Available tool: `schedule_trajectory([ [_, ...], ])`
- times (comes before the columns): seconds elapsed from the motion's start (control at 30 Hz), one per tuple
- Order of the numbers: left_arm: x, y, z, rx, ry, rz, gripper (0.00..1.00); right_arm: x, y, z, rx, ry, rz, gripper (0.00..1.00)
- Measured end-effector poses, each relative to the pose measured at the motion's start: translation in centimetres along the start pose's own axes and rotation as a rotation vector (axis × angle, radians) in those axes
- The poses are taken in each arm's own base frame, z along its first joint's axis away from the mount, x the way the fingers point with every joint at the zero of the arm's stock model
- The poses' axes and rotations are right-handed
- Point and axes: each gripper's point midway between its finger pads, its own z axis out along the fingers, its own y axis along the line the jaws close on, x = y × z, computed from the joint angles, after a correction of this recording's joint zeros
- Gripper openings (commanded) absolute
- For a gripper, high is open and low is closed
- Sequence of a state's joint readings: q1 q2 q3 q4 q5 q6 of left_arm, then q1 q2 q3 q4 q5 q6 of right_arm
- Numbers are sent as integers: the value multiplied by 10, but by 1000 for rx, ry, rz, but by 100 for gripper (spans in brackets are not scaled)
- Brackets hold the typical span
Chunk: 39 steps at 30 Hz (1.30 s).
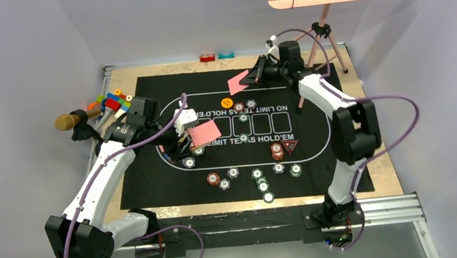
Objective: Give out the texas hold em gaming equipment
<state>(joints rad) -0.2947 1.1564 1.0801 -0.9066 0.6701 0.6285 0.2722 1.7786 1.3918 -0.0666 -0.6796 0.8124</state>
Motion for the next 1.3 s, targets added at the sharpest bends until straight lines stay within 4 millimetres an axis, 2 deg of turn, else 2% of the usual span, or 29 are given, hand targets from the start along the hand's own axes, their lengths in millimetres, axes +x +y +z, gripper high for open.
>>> schedule_trajectory([
  [0.1,0,0,-1,-1,-2,2,0,-22,-44,24,109,-27,7,0],
  [0.13,-1,0,-1,-2,-3,3,0,-26,-64,33,152,-29,21,0],
  [0.23,-1,-1,-2,-5,-6,6,0,-28,-106,51,230,-20,56,0],
  [0.37,-2,-1,-3,-8,-9,10,0,-32,-140,68,308,-29,75,0],
  [0.47,-2,-1,-3,-9,-10,12,0,-42,-147,75,334,-58,70,3],
  [0.5,-2,-1,-3,-9,-10,12,0,-46,-148,77,342,-70,65,9],
  [0.6,-2,-2,-4,-8,-7,12,0,-55,-152,82,370,-101,62,38],
  [0.7,0,-2,-4,-7,-2,14,0,-56,-161,82,419,-116,69,52],
  [0.93,2,-6,-7,-5,9,10,0,-44,-186,76,550,-110,90,65],
  [1.1,3,-8,-9,-5,9,17,0,-40,-195,63,639,-117,72,68],
  [1.2,3,-8,-10,-9,9,20,0,-38,-192,48,684,-126,56,73],
  [1.3,3,-8,-10,-11,10,21,0,-38,-168,27,684,-149,27,79],
])
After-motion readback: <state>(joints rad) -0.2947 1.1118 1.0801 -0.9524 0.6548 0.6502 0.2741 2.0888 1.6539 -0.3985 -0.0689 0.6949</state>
